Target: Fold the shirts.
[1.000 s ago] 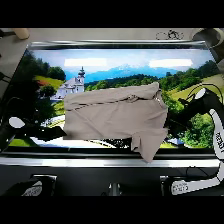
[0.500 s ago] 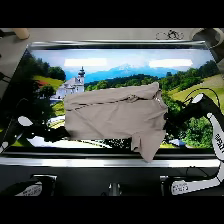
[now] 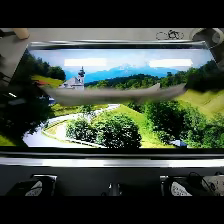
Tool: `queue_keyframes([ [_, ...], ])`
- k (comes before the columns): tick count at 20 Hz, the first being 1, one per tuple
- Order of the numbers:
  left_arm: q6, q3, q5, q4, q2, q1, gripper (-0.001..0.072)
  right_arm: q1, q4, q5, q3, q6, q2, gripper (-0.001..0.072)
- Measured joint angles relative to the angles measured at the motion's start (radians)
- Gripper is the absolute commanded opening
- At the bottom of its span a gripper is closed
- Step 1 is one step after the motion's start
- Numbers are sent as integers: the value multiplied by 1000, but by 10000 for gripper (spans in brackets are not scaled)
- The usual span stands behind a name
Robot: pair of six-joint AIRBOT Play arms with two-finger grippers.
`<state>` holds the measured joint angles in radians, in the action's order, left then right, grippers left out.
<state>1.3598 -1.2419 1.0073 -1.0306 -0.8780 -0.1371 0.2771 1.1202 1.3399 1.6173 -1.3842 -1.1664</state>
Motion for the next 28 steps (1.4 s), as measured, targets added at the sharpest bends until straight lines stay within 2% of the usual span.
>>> queue_keyframes([
  [2, 40, -252, -50, -50, 84, -23, 22, 0, 2, -105, 161, 10, 154, 18],
  [5, 97, -510, -78, -90, 164, -39, 22, 2, 34, -253, 286, 16, 352, 18],
  [8, 124, -621, -68, -118, 201, -46, 22, 1, 74, -298, 332, 8, 450, 19],
  [12, 132, -668, 19, -177, 166, -49, 23, 1, 119, -286, 353, -71, 449, 18],
  [16, 106, -653, 146, -197, 23, -45, 23, 0, 124, -131, 359, -119, 302, 17],
  [19, 92, -539, 227, -206, -133, -26, 23, -11, 115, 103, 349, -135, 83, 17],
  [22, 85, -372, 241, -219, -303, 2, 24, -85, 168, 231, 304, -146, -156, 18],
  [24, 83, -294, 209, -224, -433, 17, 25, -153, 204, 214, 278, -164, -326, 19],
  [28, 81, -275, 121, -218, -678, 27, 26, -248, 215, 25, 260, -208, -575, 19],
])
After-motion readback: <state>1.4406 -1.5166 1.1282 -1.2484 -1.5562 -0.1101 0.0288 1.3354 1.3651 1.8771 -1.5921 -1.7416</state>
